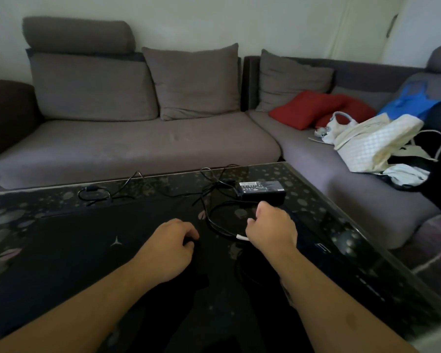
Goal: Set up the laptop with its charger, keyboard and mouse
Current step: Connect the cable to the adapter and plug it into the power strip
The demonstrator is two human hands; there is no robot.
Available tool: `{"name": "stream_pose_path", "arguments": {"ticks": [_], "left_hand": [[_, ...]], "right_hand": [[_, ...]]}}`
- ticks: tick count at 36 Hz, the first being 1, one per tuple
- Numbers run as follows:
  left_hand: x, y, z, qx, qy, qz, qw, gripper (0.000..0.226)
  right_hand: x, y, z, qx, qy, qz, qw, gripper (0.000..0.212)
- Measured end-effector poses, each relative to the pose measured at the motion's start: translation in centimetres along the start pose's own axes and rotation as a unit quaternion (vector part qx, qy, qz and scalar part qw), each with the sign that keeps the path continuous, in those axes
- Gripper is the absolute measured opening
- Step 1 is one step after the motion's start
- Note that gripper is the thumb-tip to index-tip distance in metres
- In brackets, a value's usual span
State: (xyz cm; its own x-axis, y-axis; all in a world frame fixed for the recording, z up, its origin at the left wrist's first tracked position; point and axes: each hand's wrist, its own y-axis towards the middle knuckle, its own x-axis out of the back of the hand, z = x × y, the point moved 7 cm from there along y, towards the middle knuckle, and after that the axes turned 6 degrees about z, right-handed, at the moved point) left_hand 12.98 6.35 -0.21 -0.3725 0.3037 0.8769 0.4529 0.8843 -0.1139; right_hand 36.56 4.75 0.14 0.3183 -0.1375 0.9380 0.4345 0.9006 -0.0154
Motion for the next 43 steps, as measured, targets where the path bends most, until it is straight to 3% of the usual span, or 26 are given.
{"name": "stream_pose_path", "arguments": {"ticks": [4, 8, 11, 14, 16, 18, 20, 21, 24, 29, 33, 36, 40, 43], "left_hand": [[-1.2, 0.8, -2.3, -0.015, -0.022, 0.001, 1.000, 0.024], [-1.6, 1.0, -4.3, -0.022, -0.046, 0.005, 0.999, 0.022], [-1.4, 1.4, -5.5, -0.004, -0.113, 0.000, 0.994, 0.019], [-1.0, 2.2, -6.5, 0.029, -0.230, -0.023, 0.972, 0.012], [-1.1, 2.5, -7.8, 0.049, -0.435, 0.004, 0.899, 0.021], [-0.6, 2.7, -9.6, 0.043, -0.636, 0.044, 0.769, 0.041], [1.1, 2.6, -11.0, 0.021, -0.749, 0.053, 0.661, 0.049], [2.0, 2.6, -11.3, 0.010, -0.767, 0.039, 0.640, 0.044], [4.6, 2.3, -11.1, 0.003, -0.758, -0.027, 0.652, 0.019], [9.9, 0.6, -11.1, -0.061, -0.764, -0.067, 0.638, 0.017], [13.9, -0.9, -11.1, -0.070, -0.751, -0.094, 0.649, 0.012], [16.2, -1.8, -10.7, -0.081, -0.737, -0.108, 0.663, 0.016], [19.1, -2.7, -9.2, -0.086, -0.739, -0.140, 0.654, 0.022], [19.2, -2.9, -8.5, -0.057, -0.691, -0.152, 0.704, 0.027]], "right_hand": [[1.9, 0.4, -1.7, -0.008, 0.101, -0.082, 0.992, 0.016], [5.1, 0.1, -2.2, 0.050, 0.130, -0.183, 0.973, 0.010], [8.5, -1.1, -2.2, 0.105, 0.219, -0.255, 0.936, 0.010], [11.7, -2.2, -2.9, 0.116, 0.378, -0.270, 0.878, 0.014], [13.3, -3.2, -2.9, 0.144, 0.467, -0.254, 0.835, 0.018], [14.0, -4.3, -1.9, 0.186, 0.512, -0.219, 0.809, 0.021], [13.8, -5.2, -0.7, 0.216, 0.531, -0.185, 0.798, 0.025], [13.5, -5.5, -0.3, 0.218, 0.539, -0.174, 0.795, 0.026], [11.9, -5.2, -0.4, 0.173, 0.600, -0.133, 0.770, 0.027], [8.0, -3.7, -0.7, 0.054, 0.725, -0.012, 0.687, 0.023], [5.8, -3.8, -1.4, -0.026, 0.787, 0.040, 0.616, 0.021], [4.5, -4.3, -2.3, -0.069, 0.783, 0.038, 0.617, 0.022], [4.0, -5.0, -5.5, -0.155, 0.749, -0.051, 0.643, 0.028], [4.3, -5.5, -7.3, -0.173, 0.738, -0.091, 0.645, 0.033]]}}
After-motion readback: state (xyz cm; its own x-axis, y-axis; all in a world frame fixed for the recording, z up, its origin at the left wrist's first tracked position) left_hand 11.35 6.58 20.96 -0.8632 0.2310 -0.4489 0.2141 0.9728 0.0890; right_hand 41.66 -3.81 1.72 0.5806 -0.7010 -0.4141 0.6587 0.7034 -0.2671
